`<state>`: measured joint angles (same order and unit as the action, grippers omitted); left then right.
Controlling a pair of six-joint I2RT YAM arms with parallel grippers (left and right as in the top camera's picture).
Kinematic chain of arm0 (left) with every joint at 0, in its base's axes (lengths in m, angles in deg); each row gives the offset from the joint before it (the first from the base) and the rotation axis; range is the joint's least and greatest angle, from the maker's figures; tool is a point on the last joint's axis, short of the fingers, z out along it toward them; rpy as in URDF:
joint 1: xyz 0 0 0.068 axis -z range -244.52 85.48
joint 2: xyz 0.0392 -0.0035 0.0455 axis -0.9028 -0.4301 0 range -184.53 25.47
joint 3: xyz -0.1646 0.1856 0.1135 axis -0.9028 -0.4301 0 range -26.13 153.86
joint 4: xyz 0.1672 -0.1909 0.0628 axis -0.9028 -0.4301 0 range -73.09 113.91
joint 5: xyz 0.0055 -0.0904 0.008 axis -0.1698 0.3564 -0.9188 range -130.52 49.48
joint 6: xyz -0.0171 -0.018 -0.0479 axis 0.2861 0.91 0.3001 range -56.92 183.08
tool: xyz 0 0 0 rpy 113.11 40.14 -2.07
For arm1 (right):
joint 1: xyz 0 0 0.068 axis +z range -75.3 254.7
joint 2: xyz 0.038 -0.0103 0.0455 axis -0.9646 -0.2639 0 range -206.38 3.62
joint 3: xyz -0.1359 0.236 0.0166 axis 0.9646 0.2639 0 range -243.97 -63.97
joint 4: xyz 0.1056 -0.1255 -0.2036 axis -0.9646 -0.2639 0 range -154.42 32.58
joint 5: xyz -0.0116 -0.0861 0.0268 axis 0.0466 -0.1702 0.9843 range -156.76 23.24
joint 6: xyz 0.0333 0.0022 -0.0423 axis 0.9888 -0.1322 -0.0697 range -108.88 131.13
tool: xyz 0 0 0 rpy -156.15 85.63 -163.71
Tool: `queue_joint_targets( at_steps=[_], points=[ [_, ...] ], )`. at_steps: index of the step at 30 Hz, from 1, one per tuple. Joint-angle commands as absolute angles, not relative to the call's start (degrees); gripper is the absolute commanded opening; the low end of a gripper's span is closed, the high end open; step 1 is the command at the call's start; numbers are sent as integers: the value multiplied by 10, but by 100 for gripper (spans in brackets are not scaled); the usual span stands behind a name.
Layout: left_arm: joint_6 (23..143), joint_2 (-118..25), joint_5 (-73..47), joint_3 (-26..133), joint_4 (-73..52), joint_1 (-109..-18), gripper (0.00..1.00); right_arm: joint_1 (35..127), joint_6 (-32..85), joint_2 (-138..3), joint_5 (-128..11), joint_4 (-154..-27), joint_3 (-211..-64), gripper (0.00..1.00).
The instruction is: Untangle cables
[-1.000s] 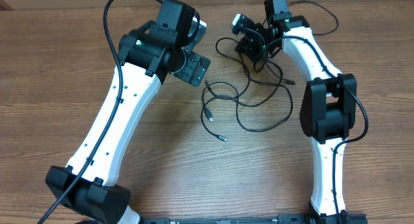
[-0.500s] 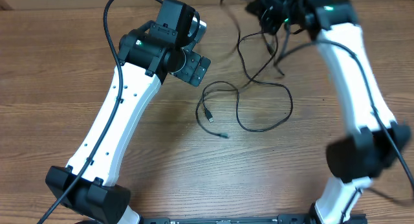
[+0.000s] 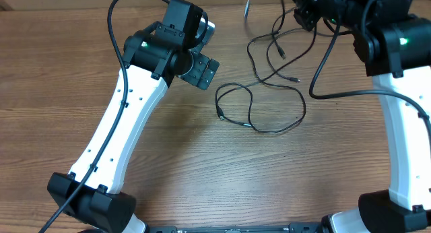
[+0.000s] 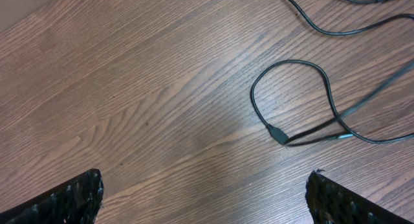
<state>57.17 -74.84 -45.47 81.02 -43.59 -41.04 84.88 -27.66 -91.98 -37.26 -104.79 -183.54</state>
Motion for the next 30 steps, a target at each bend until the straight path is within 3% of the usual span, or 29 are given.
queue_joint_targets(
  at_steps=[1,12,30],
  points=[
    [580,-750,-449,809,-434,-413,100,849,-260,-883,-393,-1030,-1840,4],
    [580,-750,-449,809,-434,-413,100,849,-232,-809,-631,-909,-1840,4],
    [580,-750,-449,809,-434,-413,100,830,-286,-793,-861,-888,-1840,4]
  ],
)
